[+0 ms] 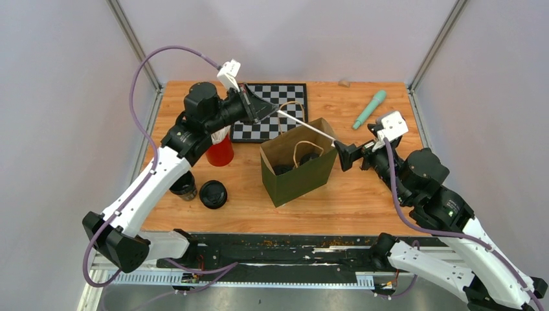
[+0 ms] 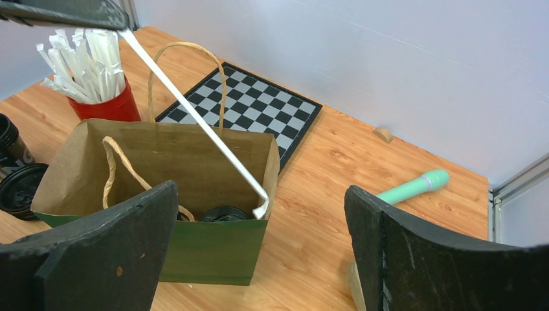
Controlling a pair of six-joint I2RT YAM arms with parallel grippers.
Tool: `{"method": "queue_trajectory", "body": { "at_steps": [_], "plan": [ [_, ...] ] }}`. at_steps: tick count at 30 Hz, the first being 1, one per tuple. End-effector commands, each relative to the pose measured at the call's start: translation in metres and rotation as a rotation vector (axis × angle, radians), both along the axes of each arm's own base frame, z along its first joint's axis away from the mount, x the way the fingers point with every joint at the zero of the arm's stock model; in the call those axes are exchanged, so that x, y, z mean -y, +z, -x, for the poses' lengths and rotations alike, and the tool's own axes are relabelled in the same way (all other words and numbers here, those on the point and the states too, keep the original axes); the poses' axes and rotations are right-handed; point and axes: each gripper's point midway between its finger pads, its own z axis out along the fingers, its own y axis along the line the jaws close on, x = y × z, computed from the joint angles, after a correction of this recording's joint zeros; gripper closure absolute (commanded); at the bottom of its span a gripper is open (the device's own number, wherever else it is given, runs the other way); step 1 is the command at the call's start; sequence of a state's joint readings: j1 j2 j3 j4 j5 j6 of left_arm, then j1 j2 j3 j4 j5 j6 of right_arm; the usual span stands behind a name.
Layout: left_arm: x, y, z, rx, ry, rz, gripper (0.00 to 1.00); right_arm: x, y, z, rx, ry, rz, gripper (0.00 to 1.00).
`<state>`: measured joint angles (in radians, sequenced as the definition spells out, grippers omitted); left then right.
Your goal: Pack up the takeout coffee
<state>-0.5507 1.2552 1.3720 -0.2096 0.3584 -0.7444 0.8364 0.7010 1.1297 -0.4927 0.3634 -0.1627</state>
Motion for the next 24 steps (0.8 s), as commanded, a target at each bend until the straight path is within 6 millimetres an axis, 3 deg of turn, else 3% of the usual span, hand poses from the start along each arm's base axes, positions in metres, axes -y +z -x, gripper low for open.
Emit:
{"method": "queue_trajectory", "body": {
  "at_steps": [1, 6, 14, 18, 21, 24],
  "plan": [
    [0.018, -0.001, -0.006, 0.024, -0.014, 0.062, 0.92, 0.003, 0.002, -0.001, 0.011, -0.017, -0.003, 0.00],
    [0.015, -0.008, -0.004, 0.022, -0.019, 0.003, 0.59, 0.004, 0.002, -0.002, 0.009, -0.020, 0.007, 0.00],
    [-0.021, 0.003, -0.007, 0.056, 0.104, -0.205, 0.40, 0.001, -0.001, -0.001, 0.000, -0.005, 0.005, 0.00],
    [-0.060, -0.002, -0.017, -0.017, 0.252, -0.295, 0.29, -0.003, -0.002, -0.002, -0.009, 0.006, 0.013, 0.00],
    [-0.106, -0.005, -0.024, -0.068, 0.418, -0.384, 0.01, -0.005, -0.004, -0.002, -0.016, 0.014, 0.014, 0.00],
    [-0.159, -0.011, -0.026, -0.140, 0.598, -0.465, 0.00, -0.005, -0.006, -0.001, -0.019, 0.016, 0.011, 0.00]
  ]
}}
